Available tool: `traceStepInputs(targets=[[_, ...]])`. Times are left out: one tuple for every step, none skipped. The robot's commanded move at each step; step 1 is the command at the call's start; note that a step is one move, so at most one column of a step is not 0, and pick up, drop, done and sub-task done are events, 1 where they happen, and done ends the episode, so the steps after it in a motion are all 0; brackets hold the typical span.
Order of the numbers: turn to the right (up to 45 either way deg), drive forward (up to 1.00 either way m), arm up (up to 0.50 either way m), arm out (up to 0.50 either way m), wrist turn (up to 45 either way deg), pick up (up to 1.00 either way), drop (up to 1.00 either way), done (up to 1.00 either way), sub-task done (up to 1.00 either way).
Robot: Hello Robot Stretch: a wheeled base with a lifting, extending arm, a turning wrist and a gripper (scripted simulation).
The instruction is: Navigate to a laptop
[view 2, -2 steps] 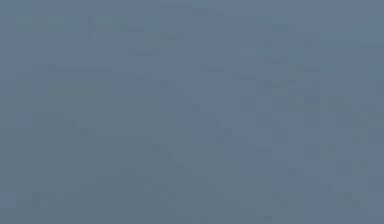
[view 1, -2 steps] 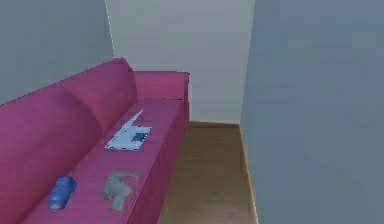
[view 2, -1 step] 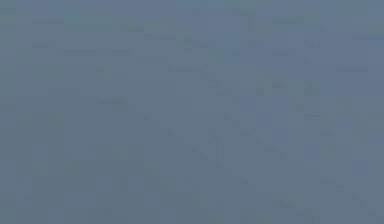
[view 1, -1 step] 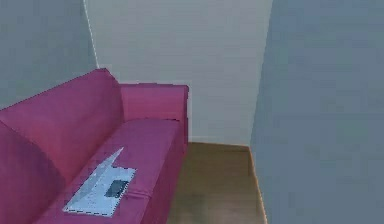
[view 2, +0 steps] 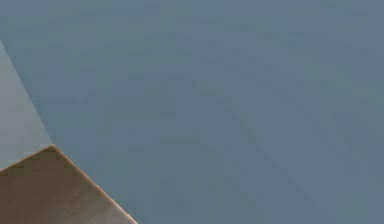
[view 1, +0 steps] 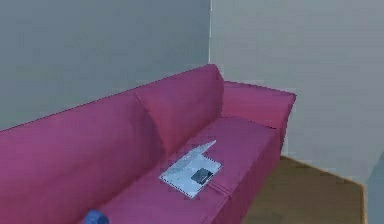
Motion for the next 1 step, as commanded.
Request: traceStepInputs(targets=[[0.0, 0.00, 0.00, 0.00, 0.0, 0.00, 0.00, 1.00, 0.00]])
